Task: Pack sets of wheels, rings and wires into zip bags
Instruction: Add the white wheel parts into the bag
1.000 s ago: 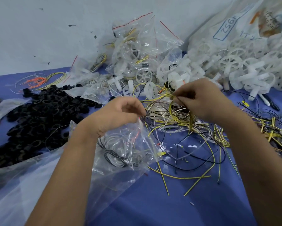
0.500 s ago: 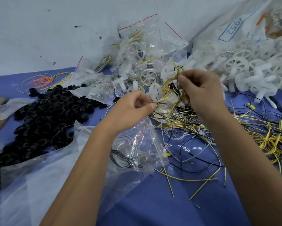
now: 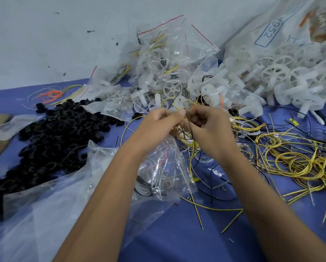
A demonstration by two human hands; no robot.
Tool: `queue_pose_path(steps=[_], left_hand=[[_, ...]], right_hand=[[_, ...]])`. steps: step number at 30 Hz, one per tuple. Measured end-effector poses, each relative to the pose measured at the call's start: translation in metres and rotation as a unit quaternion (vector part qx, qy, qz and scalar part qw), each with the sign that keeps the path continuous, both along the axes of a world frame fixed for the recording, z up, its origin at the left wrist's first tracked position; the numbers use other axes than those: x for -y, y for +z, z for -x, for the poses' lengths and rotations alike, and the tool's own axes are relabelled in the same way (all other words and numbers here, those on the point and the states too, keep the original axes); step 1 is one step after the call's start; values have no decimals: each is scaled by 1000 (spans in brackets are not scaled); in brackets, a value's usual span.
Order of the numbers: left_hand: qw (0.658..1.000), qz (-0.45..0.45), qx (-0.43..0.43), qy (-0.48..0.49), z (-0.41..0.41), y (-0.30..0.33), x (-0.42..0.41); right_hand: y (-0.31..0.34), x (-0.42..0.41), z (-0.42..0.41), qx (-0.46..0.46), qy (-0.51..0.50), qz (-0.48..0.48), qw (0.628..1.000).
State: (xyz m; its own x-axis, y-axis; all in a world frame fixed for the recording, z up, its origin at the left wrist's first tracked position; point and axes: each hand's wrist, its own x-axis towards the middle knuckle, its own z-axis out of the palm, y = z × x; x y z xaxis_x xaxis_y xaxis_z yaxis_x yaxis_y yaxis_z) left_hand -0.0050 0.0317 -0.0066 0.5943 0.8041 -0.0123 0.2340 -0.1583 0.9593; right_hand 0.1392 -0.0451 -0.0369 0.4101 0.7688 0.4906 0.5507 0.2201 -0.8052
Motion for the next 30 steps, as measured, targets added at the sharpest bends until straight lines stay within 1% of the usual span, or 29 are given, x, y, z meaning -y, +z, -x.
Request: queue_pose_path(steps=[2,4,6,8,10,14,16,18,22,24,25,26,28,29,30], left_hand=[[999,2,5,34,-1,2,0],[999,-23,-24,36,-1,0,1],[996,-56,-61,28,0,-4,1],[997,-56,-52,29,1,-6,-1],[998,-25,-25,46,3,-6,-5],[989,63,24,134,12,-8,-19],[975,110,60,181,17,-8,-26],[959,149,99,218,22,-8,-32],[929,176,182,271,30,-5,-39],[924,162,198,283,32,-3,-39],[931,140,183,282,32,-3,-39],[943,101,144,282,32,-5,-39],[961,-18,23,274,34,-5,-39],[965,-68,-20,253,35,-2,-37],[971,-99,-45,214,35,1,-36]], right_hand=[[-8,-2,1,73,-55,-1,996],[-12,-1,2,138,-74,-19,987],[-16,-1,4,147,-72,-30,986],[-18,-1,4,100,-78,-30,991],[-17,0,0,38,-87,-31,995],[-10,8,-9,-61,-83,-69,992],[-8,10,-13,-136,-94,-109,980],[-7,12,-16,-196,-125,-147,962],[-7,12,-18,-255,-139,-180,940],[-8,11,-19,-263,-150,-189,934],[-8,11,-20,-269,-159,-196,930],[-8,11,-21,-278,-168,-205,923],[-7,11,-26,-304,-179,-219,910],[-6,12,-27,-318,-181,-223,904],[-5,13,-29,-330,-180,-224,899]])
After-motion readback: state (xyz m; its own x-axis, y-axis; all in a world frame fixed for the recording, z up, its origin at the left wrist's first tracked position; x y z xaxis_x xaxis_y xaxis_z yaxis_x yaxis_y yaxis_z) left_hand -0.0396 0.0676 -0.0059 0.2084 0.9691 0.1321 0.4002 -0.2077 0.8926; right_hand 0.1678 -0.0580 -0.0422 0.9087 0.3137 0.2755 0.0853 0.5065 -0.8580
